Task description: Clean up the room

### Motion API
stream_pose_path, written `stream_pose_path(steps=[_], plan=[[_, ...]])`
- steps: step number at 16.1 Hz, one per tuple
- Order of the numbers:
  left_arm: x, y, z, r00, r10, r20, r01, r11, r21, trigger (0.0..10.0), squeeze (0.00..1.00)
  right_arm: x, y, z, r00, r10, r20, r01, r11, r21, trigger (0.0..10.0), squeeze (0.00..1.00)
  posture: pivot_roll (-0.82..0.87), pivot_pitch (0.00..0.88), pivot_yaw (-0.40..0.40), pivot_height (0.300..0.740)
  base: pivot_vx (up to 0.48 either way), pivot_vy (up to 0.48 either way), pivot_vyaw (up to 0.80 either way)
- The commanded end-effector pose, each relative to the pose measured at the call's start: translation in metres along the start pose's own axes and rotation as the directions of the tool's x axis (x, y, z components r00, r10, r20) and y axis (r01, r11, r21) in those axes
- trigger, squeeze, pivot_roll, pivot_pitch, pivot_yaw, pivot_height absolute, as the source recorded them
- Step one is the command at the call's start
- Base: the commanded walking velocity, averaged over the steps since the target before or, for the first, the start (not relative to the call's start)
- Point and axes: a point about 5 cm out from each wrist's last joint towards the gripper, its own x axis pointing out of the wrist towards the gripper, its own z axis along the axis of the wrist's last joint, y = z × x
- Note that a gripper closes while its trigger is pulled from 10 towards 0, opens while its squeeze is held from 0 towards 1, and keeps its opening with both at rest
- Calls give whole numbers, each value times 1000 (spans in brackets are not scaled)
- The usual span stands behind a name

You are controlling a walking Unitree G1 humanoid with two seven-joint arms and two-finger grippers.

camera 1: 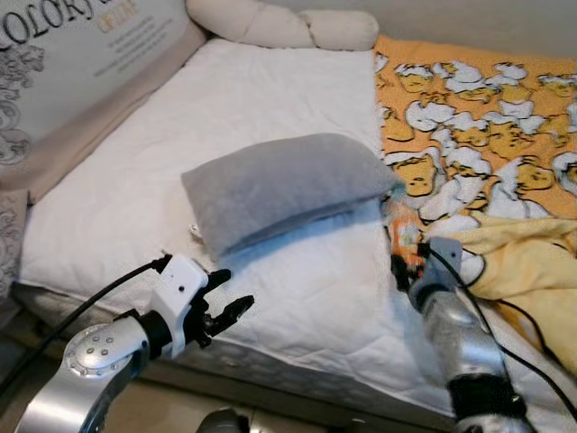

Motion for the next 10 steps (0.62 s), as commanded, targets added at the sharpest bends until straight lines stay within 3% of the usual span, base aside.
stream_pose_path(steps=[1,2,3,4,7,8,9,10], plan=[[0,-1,0,1000,11,6,-11,1000,6,10000,0,-5,-5,17,994,-72,87,71,997,8,1882,0,58,0,-34,740,0,0,0],[0,-2,0,1000,23,15,-23,1000,2,10000,0,-11,-9,17,989,-126,77,125,992,19,1882,0,58,0,-39,740,0,0,0],[2,-3,0,998,51,28,-51,999,-9,10000,0,-17,-17,20,975,-202,94,197,979,58,8235,0,53,0,-37,740,0,0,0],[4,-2,-1,996,86,38,-86,996,-16,10000,0,-22,-23,27,959,-250,132,240,967,88,10000,0,54,0,-38,740,0,0,0],[9,3,1,979,194,67,-193,981,-21,10000,0,-21,-7,43,971,-91,221,70,992,100,10000,0,54,0,-37,740,0,0,0],[14,14,4,938,334,95,-329,942,-63,10000,0,-26,15,48,961,103,255,-91,994,-59,10000,0,45,0,-34,740,0,0,0],[19,23,4,892,443,91,-431,894,-124,10000,0,-32,32,38,951,240,192,-224,969,-104,10000,0,39,0,-34,740,0,0,800],[23,24,1,875,479,70,-468,874,-131,10000,0,-36,38,34,944,279,174,-261,958,-118,10000,0,37,0,-32,740,0,0,800]])
